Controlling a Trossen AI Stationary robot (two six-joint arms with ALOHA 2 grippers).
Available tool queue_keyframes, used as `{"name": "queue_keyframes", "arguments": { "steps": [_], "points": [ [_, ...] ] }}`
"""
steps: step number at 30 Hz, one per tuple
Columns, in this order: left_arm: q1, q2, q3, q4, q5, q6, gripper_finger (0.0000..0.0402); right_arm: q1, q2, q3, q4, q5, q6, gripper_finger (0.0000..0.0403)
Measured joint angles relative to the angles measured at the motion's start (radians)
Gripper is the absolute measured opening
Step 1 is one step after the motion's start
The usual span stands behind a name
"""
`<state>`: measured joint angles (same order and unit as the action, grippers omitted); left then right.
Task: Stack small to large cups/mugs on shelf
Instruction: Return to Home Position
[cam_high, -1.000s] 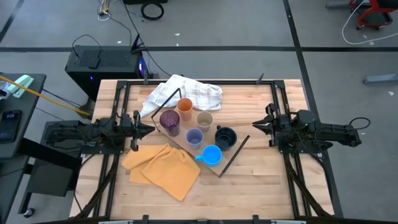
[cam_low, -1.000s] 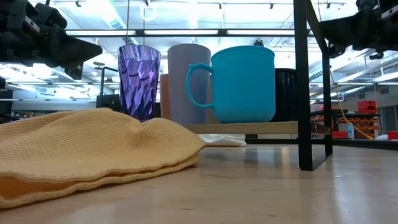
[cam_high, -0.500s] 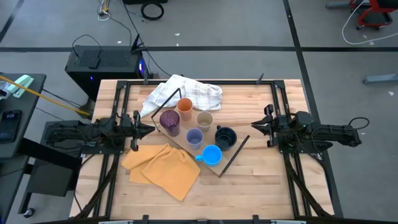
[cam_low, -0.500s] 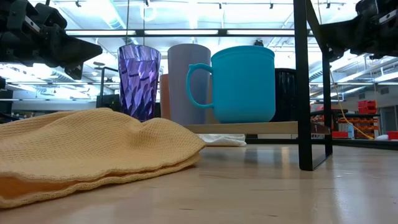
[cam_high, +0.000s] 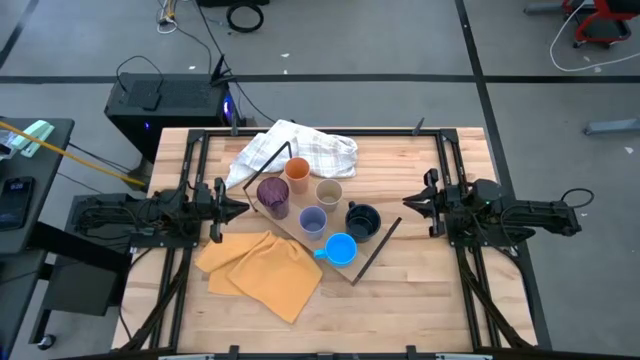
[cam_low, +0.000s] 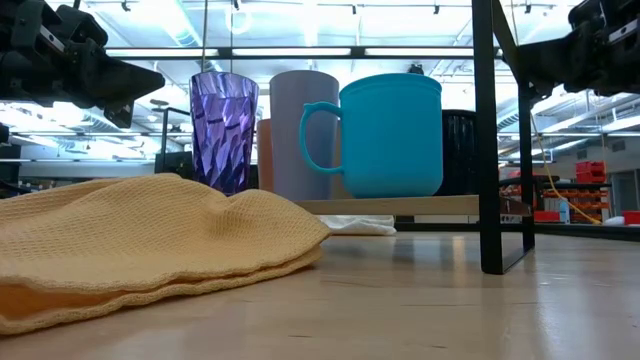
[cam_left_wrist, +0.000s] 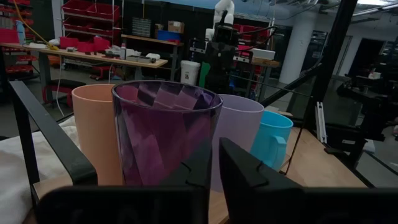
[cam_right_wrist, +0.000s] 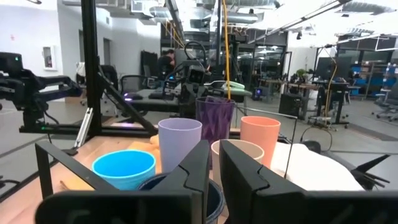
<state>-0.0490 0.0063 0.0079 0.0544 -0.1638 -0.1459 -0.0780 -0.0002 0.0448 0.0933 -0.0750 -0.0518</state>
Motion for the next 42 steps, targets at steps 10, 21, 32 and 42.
{"name": "queue_keyframes", "arguments": {
  "steps": [10,21,32,42],
  "points": [
    [0.000,0.000,0.000,0.000,0.000,0.000,0.0033,0.000,0.000,0.000,-0.027,0.000,-0.017,0.0045],
    [0.000,0.000,0.000,0.000,0.000,0.000,0.0036,0.000,0.000,-0.002,-0.020,0.000,-0.031,0.0045],
    [0.000,0.000,0.000,0.000,0.000,0.000,0.0032,0.000,0.000,-0.002,-0.016,0.000,-0.028,0.0045],
    [0.000,0.000,0.000,0.000,0.000,0.000,0.0028,0.000,0.000,-0.002,-0.061,0.000,0.017,0.0045]
  ]
}}
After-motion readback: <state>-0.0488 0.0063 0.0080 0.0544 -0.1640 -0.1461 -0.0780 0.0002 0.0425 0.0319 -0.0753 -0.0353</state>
